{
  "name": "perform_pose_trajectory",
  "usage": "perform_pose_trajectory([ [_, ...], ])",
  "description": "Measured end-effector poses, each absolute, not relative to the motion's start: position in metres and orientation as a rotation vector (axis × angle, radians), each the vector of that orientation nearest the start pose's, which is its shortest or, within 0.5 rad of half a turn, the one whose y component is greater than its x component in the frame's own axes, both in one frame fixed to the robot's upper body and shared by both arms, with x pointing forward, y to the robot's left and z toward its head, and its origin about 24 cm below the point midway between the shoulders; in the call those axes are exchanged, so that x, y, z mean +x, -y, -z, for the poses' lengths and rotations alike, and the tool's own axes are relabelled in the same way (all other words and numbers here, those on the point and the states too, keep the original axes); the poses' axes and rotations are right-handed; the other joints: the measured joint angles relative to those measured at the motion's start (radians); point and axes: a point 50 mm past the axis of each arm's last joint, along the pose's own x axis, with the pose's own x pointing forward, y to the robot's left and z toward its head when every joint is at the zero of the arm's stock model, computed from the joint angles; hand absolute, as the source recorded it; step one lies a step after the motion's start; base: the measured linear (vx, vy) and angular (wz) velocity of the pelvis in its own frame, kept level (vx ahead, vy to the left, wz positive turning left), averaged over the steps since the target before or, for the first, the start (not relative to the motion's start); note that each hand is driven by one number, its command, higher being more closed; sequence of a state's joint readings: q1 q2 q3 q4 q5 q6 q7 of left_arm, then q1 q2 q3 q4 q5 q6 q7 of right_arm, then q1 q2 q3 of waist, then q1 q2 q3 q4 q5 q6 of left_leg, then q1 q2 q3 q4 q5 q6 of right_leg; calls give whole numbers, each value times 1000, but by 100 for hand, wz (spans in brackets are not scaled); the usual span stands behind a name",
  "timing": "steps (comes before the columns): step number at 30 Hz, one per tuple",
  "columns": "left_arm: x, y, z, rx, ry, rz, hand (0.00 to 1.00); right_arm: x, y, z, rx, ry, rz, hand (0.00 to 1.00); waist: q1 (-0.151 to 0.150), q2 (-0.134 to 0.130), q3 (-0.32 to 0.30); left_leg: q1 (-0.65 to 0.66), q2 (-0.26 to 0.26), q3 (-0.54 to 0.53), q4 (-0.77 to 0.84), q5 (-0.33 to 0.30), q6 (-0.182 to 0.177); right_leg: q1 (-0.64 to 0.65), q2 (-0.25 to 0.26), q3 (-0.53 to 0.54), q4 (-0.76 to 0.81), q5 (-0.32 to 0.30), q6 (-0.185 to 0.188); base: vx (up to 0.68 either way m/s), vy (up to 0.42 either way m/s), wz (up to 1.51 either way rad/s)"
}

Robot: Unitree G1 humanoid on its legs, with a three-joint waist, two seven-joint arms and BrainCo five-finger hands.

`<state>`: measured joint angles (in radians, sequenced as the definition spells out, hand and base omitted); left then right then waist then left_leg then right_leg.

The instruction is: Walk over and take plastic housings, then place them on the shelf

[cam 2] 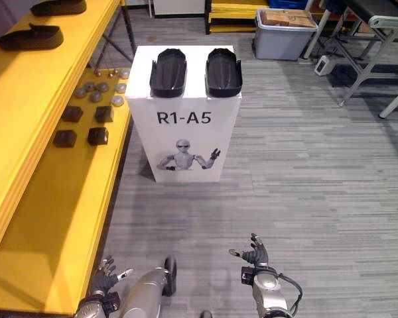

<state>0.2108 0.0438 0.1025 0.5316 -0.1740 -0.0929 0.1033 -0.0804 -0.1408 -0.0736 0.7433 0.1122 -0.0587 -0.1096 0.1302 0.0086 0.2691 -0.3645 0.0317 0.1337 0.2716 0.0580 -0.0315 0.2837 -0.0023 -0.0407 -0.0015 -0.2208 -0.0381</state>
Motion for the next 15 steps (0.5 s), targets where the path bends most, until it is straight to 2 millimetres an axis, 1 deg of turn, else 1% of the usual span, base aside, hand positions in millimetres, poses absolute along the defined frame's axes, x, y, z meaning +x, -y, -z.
perform_pose_trajectory([
  [1,147,-201,103,-121,-628,-348,0,215,212,89,-38,-598,246,0,-1,-16,-1,-8,-21,3,41,-21,33,-1,-25,1,44,-19,28,696,248,-10],
  [2,146,-198,105,-134,-637,-352,0,213,213,91,-41,-608,250,0,-2,-18,-1,4,-33,14,90,-71,67,-28,-48,3,167,-46,71,648,235,-17],
  [3,142,-198,109,-134,-659,-353,0,211,211,94,-38,-622,246,0,0,-19,-1,47,-36,30,107,-122,75,-101,-65,6,393,-55,100,613,241,-22],
  [4,140,-200,111,-129,-674,-355,0,210,209,95,-32,-628,244,0,-3,-21,-1,74,-40,34,112,-145,79,-148,-77,2,529,-36,134,471,210,-21],
  [5,137,-204,113,-110,-697,-357,0,208,204,98,-21,-643,237,0,-12,-31,2,139,-57,36,117,-184,83,-238,-107,0,787,2,211,482,174,1],
  [6,137,-208,114,-92,-705,-353,0,202,202,104,-26,-676,227,0,-19,-34,3,208,-68,30,116,-218,98,-304,-127,-19,971,-1,203,489,145,12],
  [7,137,-209,114,-88,-704,-354,0,198,201,107,-33,-691,222,0,-23,-33,2,241,-69,26,112,-233,100,-333,-137,-43,1015,-8,188,495,103,19],
  [8,137,-211,113,-82,-700,-358,0,195,197,109,-47,-704,200,0,-32,-32,-2,304,-69,16,84,-254,104,-392,-158,-105,1018,-21,160,478,80,24],
  [9,139,-215,112,-70,-695,-362,0,194,194,110,-51,-707,182,0,-42,-33,-6,349,-67,-1,51,-261,104,-450,-166,-154,957,-33,142,562,58,38],
  [11,143,-216,110,-74,-681,-363,0,192,195,111,-50,-713,183,0,-57,-32,-6,395,-62,-32,18,-263,102,-499,-159,-182,802,-35,143,374,-1,49],
  [12,144,-216,109,-83,-676,-365,0,191,196,112,-52,-716,187,0,-66,-30,-5,422,-57,-57,1,-268,95,-513,-148,-184,678,-30,140,418,-64,66],
  [13,145,-216,109,-83,-672,-365,0,188,198,113,-51,-726,193,0,-67,-31,-6,452,-50,-85,-11,-282,70,-521,-120,-153,509,-17,132,634,-122,78],
  [14,145,-216,109,-82,-674,-367,0,184,198,115,-49,-737,195,0,-63,-40,-11,475,-47,-110,-12,-303,37,-522,-101,-112,359,43,122,540,-136,67],
  [15,143,-217,109,-81,-678,-369,0,183,197,116,-47,-741,196,0,-62,-47,-15,485,-46,-122,-11,-314,26,-521,-93,-96,304,95,112,532,-191,77],
])
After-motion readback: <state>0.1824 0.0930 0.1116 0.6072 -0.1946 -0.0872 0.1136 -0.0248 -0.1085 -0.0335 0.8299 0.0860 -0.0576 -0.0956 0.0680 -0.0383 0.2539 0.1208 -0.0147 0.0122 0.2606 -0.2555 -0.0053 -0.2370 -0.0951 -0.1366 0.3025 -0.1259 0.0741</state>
